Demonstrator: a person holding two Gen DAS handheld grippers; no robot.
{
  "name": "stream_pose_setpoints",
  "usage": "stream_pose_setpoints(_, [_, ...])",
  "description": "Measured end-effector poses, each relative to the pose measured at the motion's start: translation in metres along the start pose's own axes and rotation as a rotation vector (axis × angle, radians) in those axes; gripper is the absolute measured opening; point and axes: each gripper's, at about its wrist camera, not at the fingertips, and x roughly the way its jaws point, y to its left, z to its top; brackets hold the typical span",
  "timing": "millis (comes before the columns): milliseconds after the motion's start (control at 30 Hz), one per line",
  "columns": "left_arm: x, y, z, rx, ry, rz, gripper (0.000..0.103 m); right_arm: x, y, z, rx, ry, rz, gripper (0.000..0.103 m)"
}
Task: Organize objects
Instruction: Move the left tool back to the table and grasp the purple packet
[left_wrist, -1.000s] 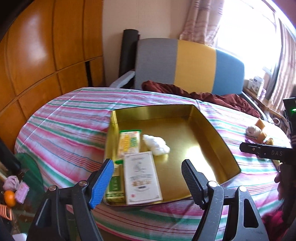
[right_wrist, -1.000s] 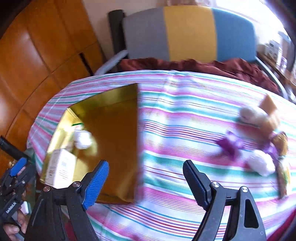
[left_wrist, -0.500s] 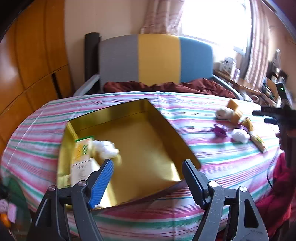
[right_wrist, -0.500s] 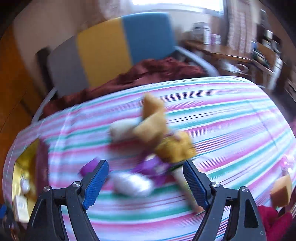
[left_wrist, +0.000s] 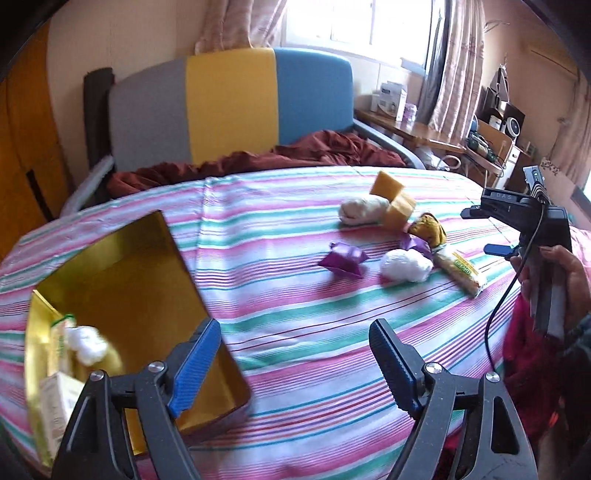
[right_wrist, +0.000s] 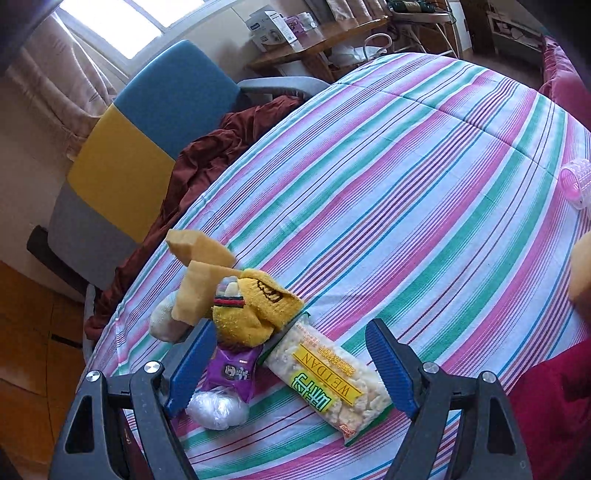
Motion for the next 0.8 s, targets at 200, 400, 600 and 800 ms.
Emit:
stream_pose_setpoints(200, [0.043, -0.023, 0.023, 0.041, 0.033, -0.020, 0.082, 0.007, 0.010, -0.003, -0.051, 0.030, 0.018, 0.084])
stream_pose_setpoints(400, [0.094, -0.039, 0.050, 0.146, 0.065, -0.019, 0.081, 0.011, 0.014, -0.005, -0.069, 0.051, 0.035, 0.084])
stream_pose_setpoints(600, [0.141, -0.045, 0.068, 0.197, 0.119, -0.016, 0.081, 0.012, 0.014, -0.005, -0.066, 0.059, 0.046, 0.084])
stream_pose_setpoints(800, [0.175, -0.056, 0.075, 0.240, 0.170, -0.018, 0.072, 0.015, 0.014, -0.004, -0.065, 0.068, 0.047, 0.084])
